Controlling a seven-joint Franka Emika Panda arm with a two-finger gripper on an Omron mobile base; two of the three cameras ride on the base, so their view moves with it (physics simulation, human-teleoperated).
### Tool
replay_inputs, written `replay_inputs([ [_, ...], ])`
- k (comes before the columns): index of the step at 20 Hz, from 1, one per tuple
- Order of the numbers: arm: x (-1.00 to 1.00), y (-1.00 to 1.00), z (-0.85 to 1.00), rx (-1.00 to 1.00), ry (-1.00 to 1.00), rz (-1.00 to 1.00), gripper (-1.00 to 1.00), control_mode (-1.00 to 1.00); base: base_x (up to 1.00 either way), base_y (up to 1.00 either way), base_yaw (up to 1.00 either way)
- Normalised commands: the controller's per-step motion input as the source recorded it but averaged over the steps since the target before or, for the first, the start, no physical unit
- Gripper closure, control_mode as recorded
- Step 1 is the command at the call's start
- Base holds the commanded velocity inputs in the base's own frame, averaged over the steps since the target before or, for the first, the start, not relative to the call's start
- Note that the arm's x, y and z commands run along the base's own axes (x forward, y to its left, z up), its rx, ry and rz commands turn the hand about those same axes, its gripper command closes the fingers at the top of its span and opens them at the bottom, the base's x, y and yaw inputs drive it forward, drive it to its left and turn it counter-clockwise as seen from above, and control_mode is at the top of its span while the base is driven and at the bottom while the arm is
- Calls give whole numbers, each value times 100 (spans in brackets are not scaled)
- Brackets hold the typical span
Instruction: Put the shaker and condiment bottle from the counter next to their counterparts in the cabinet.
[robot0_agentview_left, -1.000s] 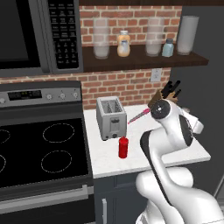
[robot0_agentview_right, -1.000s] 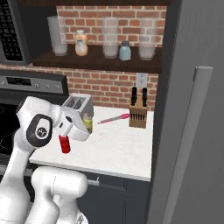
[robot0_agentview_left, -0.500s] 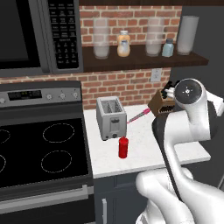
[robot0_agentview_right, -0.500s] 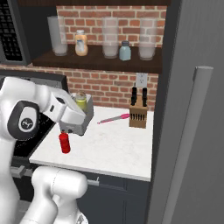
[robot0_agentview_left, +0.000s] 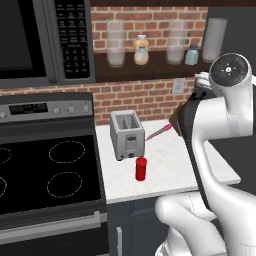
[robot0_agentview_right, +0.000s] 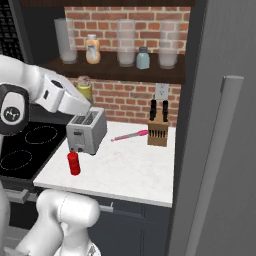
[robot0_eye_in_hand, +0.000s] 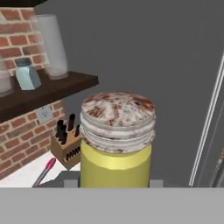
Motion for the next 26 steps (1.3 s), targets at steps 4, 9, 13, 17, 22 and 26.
replay_inputs([
  [4, 0, 0, 67, 0, 17, 0, 100, -100, 0, 0, 0],
  [9, 4, 6, 44, 0, 22, 8, 100, -100, 0, 0, 0],
  [13, 29, 14, -1, -14, 2, 14, 100, -100, 0, 0, 0],
  [17, 66, 0, -55, -15, -13, 27, 100, -100, 0, 0, 0],
  [22, 48, 1, -53, -22, -14, 27, 100, -100, 0, 0, 0],
  [26, 48, -10, -4, -4, -1, 10, 100, -100, 0, 0, 0],
])
